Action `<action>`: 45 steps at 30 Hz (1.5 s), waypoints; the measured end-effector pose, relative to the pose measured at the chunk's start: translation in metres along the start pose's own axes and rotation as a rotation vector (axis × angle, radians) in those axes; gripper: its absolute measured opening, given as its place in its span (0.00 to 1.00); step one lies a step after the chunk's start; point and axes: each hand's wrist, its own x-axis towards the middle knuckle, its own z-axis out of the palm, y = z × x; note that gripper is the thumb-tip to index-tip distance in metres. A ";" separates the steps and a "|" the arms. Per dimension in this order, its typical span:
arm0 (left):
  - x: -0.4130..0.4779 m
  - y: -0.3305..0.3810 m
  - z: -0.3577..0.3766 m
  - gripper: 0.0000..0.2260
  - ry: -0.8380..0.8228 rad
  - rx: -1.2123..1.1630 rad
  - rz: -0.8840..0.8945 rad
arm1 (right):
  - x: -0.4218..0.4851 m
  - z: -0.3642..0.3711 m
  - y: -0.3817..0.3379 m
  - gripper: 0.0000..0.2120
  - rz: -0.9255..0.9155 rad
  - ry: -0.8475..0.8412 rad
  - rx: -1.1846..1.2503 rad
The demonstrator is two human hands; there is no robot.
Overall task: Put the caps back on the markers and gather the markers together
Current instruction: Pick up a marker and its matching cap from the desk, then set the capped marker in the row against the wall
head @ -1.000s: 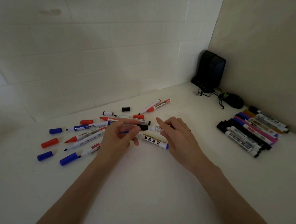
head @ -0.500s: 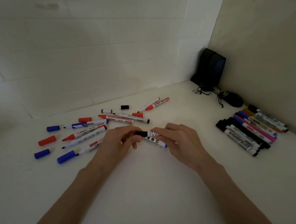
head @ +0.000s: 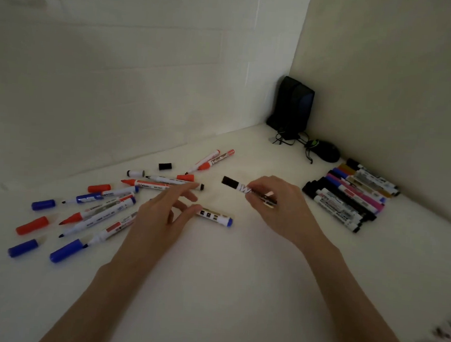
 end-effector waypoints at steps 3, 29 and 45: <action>-0.003 0.001 0.001 0.19 -0.011 0.013 0.013 | -0.014 -0.015 0.033 0.09 0.129 0.031 -0.223; -0.005 -0.001 0.004 0.10 -0.014 0.103 -0.038 | 0.011 0.001 0.045 0.11 0.193 0.115 -0.343; -0.005 -0.008 0.000 0.08 0.026 0.153 0.000 | 0.123 0.099 0.011 0.12 -0.150 -0.135 -0.337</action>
